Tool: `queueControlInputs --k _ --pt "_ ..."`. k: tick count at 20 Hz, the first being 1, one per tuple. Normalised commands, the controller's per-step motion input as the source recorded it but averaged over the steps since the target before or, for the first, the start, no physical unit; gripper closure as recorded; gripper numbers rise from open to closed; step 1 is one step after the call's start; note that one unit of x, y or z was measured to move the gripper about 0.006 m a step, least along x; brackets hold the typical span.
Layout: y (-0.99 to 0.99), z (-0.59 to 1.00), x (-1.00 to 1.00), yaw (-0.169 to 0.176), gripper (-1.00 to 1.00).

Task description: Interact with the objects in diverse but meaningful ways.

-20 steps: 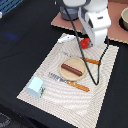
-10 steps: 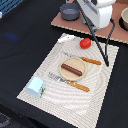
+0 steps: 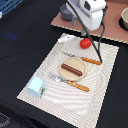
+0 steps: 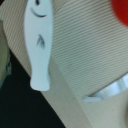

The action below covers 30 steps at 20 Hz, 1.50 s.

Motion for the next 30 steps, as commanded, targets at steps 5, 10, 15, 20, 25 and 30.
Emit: queueControlInputs --k 5,10,15,20,25,30 --pt "-0.14 -0.39 -0.95 0.0 -1.0" --pt "-0.13 -0.1 -0.3 -0.009 -1.0" --pt "-0.17 0.14 0.27 -0.051 -1.0" --pt "-0.14 0.0 0.05 -0.035 -1.0" --pt "-0.12 -0.08 0.0 -0.014 -1.0" --pt "-0.09 -0.34 -0.13 0.0 -1.0"
